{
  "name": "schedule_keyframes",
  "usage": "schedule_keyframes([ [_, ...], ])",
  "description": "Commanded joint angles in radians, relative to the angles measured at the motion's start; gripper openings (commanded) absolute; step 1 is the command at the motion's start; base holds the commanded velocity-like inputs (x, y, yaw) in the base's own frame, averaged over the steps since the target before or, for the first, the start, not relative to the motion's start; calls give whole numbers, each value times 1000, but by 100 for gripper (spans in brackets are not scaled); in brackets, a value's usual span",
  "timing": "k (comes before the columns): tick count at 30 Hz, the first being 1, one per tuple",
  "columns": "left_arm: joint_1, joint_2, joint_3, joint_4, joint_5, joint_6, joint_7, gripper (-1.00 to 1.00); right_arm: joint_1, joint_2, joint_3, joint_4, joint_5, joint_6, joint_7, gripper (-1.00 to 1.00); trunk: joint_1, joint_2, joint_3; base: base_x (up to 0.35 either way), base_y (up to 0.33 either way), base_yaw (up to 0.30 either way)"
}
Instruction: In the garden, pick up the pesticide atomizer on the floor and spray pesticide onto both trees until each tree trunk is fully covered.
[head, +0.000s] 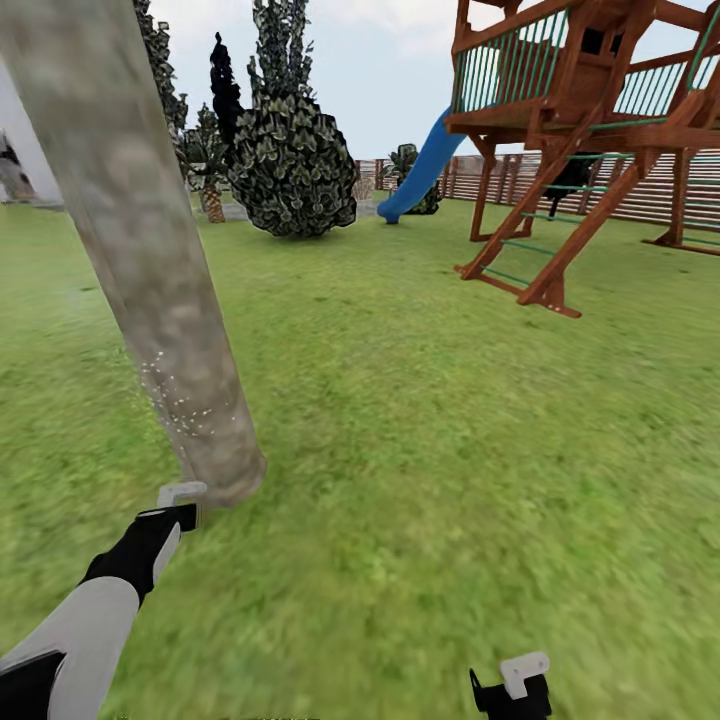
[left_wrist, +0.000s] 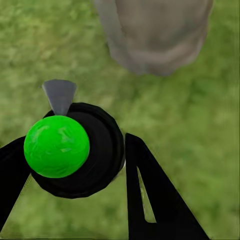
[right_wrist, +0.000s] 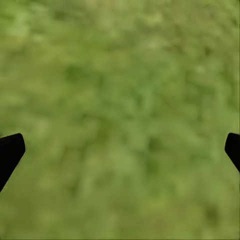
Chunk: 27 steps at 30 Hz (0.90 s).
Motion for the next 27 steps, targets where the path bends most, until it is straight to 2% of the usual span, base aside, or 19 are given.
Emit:
schedule_keyframes([
  [1, 0, 0, 0, 0, -1, 0, 0, -100, 0, 0, 0, 0, 0, 0, 0, 100, 0, 0, 0, 1, -1, 277],
  [5, 0, -3, -2, 0, -1, 1, 0, -100, 0, 0, 0, 0, 0, 0, 0, 100, 0, 0, 0, 22, -182, 269],
  [8, 0, -3, -3, 1, -2, 2, 0, -100, 0, 0, 0, 0, 0, 0, 0, 100, 0, 0, 0, 83, -261, 66],
  [9, 0, -2, -4, 1, -2, 17, -1, -100, 0, 0, 0, 0, 0, 0, 0, 100, 0, 0, 0, 103, -265, 9],
  [12, 0, -2, -7, -4, -4, 147, -3, -100, 0, 0, 0, 0, 0, 0, 0, 100, 0, 0, 0, 112, -266, 2],
  [13, 0, -2, -7, -4, -3, 153, -3, -100, 0, 0, 0, 0, 0, 0, 0, 100, 0, 0, 0, 111, -266, 0],
  [27, 0, -2, -6, -9, -1, 156, 3, -100, 0, 0, 0, 0, 0, 0, 0, 100, 0, 0, 0, 111, -266, 0],
])
